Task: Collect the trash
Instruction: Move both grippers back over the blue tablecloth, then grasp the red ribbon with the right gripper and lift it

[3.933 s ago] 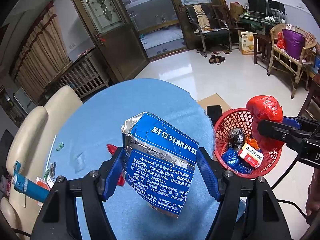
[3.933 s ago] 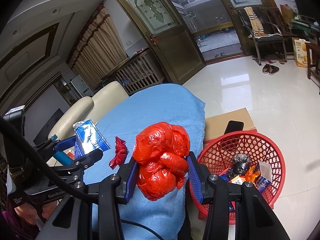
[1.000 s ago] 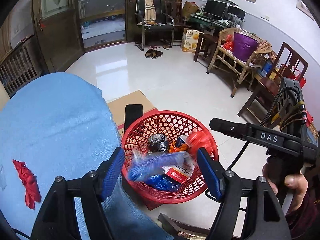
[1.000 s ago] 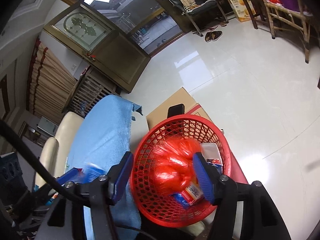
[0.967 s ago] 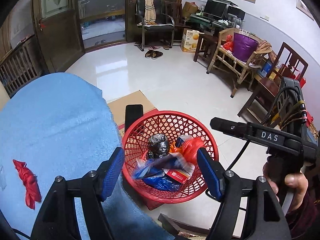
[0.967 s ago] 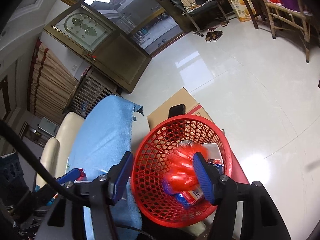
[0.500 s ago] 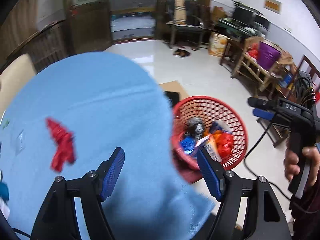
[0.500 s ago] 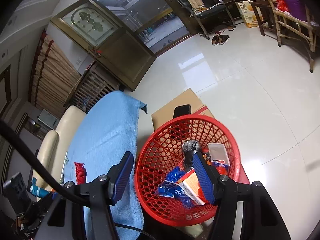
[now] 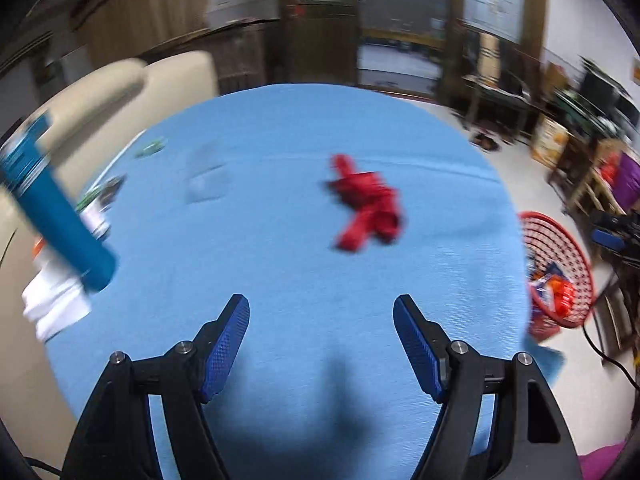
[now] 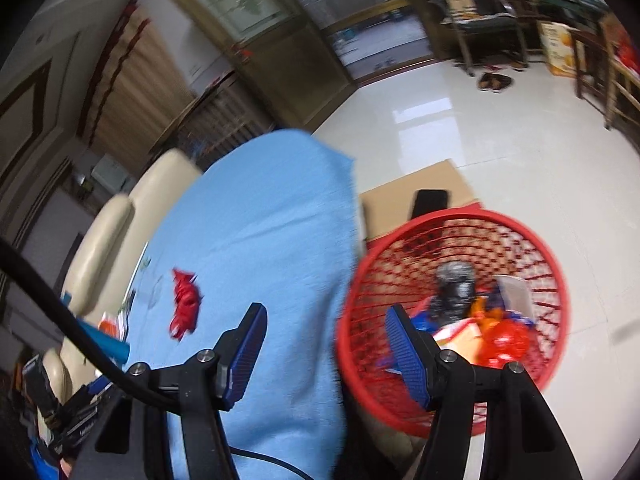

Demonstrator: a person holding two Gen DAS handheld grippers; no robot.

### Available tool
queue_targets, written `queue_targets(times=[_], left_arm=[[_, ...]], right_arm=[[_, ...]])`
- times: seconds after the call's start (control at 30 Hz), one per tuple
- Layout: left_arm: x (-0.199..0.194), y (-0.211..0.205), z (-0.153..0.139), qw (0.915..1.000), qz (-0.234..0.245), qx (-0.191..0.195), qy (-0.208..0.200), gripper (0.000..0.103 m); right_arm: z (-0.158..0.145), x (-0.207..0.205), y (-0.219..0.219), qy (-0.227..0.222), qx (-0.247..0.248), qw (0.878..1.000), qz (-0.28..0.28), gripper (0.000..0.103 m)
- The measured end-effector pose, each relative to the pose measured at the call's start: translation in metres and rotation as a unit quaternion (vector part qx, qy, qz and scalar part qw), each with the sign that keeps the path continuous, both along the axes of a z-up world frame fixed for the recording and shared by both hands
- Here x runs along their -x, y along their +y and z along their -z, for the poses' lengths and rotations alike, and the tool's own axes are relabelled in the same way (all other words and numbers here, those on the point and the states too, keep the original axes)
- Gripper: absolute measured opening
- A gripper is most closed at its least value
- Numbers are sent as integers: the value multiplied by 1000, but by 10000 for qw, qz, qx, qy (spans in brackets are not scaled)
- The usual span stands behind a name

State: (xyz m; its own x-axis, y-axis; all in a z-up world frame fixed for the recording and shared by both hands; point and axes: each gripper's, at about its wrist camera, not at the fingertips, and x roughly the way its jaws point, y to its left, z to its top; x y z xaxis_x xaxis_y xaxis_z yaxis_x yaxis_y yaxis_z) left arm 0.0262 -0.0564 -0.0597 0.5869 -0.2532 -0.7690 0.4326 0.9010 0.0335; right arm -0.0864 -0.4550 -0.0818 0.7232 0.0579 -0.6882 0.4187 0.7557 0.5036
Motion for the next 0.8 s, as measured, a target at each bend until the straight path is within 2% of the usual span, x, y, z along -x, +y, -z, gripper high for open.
queue_targets(times=[0.2,0.37,0.43,0.6,0.8], left_arm=[[-18,54,10,9975,-710,41,35,75],[-33,78,18,9946,-1025,75,103,75],[-39,83,18,9941,-1074,84,115,75],[-66,87,10,9940,-1065,217,137,75],[-122,69,0,9941,-974,464,151,79]], right_arm=[[-12,-57,64,22,302,9957,-874,65],[-17,-114,117,37,716,9859,-1509,65],[-10,-140,132,131,725,9825,-1710,65],[16,-194,150,404,357,9795,-1942,65],[36,-241,168,674,474,9739,-2115,61]])
